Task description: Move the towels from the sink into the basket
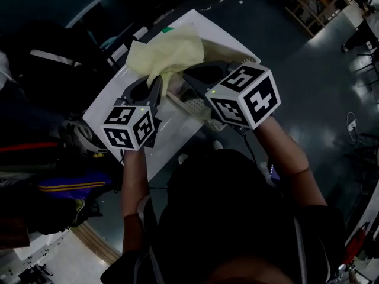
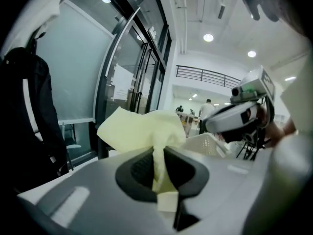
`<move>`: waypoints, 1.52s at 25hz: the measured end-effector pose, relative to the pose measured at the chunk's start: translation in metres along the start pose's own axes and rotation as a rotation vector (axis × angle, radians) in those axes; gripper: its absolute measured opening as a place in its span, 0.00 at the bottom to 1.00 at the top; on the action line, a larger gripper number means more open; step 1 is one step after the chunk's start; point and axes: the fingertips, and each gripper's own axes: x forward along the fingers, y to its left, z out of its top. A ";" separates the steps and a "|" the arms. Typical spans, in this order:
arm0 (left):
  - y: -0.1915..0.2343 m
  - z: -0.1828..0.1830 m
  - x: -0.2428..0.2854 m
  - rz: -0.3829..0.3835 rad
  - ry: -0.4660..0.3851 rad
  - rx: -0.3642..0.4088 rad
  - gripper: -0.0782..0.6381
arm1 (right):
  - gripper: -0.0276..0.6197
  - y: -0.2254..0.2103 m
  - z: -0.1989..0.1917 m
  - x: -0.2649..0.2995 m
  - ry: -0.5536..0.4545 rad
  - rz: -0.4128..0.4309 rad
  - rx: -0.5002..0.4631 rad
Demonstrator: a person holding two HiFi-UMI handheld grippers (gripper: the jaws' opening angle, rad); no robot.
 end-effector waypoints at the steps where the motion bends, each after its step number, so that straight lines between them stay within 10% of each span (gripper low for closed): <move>1: -0.003 0.000 0.004 -0.007 0.006 0.006 0.16 | 0.04 -0.005 -0.003 -0.004 -0.003 -0.011 0.010; 38: -0.124 -0.012 0.074 -0.262 0.233 0.276 0.18 | 0.04 -0.098 -0.072 -0.085 -0.045 -0.165 0.174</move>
